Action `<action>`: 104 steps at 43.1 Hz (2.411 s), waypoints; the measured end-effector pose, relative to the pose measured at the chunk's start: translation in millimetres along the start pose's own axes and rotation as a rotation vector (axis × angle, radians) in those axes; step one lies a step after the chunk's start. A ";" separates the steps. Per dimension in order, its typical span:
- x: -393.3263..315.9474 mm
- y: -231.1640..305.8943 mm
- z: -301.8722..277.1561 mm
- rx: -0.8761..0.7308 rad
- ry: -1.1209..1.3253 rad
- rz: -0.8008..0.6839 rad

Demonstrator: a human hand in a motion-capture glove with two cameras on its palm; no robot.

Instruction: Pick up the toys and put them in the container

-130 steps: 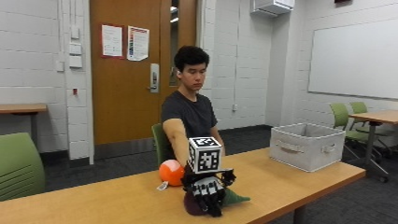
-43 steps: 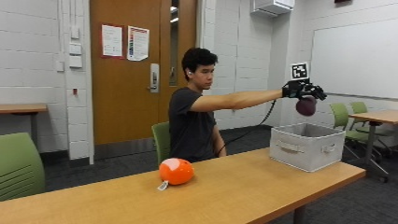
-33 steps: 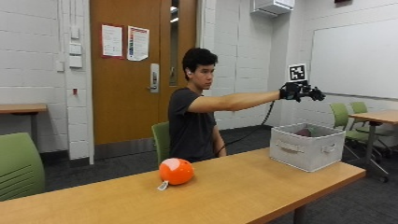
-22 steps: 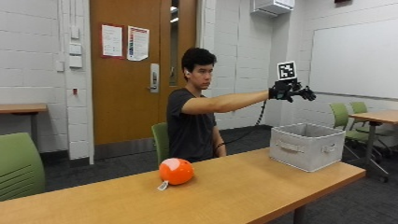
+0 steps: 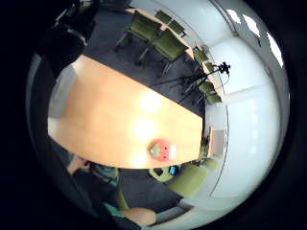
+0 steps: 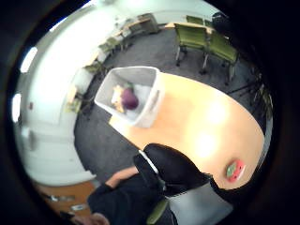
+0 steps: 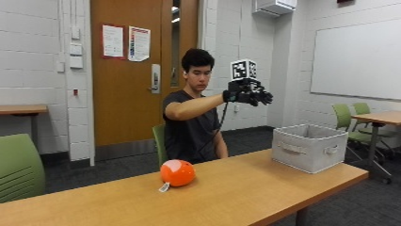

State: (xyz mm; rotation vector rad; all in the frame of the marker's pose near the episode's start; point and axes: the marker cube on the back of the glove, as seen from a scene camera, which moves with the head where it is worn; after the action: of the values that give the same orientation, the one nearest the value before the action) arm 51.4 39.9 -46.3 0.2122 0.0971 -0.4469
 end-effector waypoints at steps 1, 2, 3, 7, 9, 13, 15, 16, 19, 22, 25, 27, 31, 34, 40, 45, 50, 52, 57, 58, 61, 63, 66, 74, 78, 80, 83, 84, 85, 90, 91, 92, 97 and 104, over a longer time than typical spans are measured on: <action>12.0 4.0 2.1 -0.001 0.046 0.087; 22.0 9.1 3.5 -0.003 0.072 0.144; 30.7 15.3 4.2 -0.005 0.082 0.176; 66.1 45.8 7.3 -0.012 0.074 0.243; 85.2 64.8 10.4 -0.014 0.065 0.277; 121.3 101.5 21.2 -0.009 0.046 0.341; 139.5 117.4 30.0 -0.006 0.038 0.372; 148.5 125.0 35.2 -0.008 0.036 0.386; 171.4 145.9 53.0 -0.023 0.031 0.415; 186.2 161.7 70.7 -0.037 0.031 0.439; 198.8 172.6 89.8 -0.058 0.029 0.464; 210.2 179.9 107.7 -0.082 0.021 0.484; 228.5 194.8 149.6 -0.137 -0.010 0.525; 234.4 205.8 177.6 -0.175 -0.046 0.548; 251.1 223.7 227.7 -0.272 -0.090 0.589; 254.4 232.3 249.3 -0.313 -0.168 0.618; 249.3 240.0 257.7 -0.354 -0.150 0.607; 246.6 243.1 258.9 -0.344 -0.142 0.606; 242.4 244.5 257.3 -0.294 -0.111 0.609; 241.9 243.8 256.3 -0.285 -0.105 0.610; 239.7 241.7 253.1 -0.269 -0.097 0.615; 237.1 240.2 251.1 -0.260 -0.092 0.618; 234.5 235.5 248.6 -0.246 -0.073 0.619; 233.0 227.6 245.8 -0.278 -0.080 0.640; 235.0 224.1 237.3 -0.269 -0.131 0.668; 233.2 221.0 228.8 -0.255 -0.139 0.671; 230.3 210.2 208.2 -0.223 -0.124 0.657; 228.1 205.0 198.9 -0.211 -0.119 0.650; 225.2 199.2 188.7 -0.198 -0.116 0.643; 205.7 164.2 136.3 -0.145 -0.158 0.594; 200.2 156.0 126.4 -0.125 -0.171 0.575; 194.0 147.8 116.6 -0.105 -0.184 0.554; 161.7 109.9 77.9 -0.033 -0.207 0.469; 111.4 55.5 39.0 0.008 -0.196 0.365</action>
State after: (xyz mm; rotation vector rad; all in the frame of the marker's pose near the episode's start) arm 177.5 33.4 -13.8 0.1884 -0.1343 -0.1024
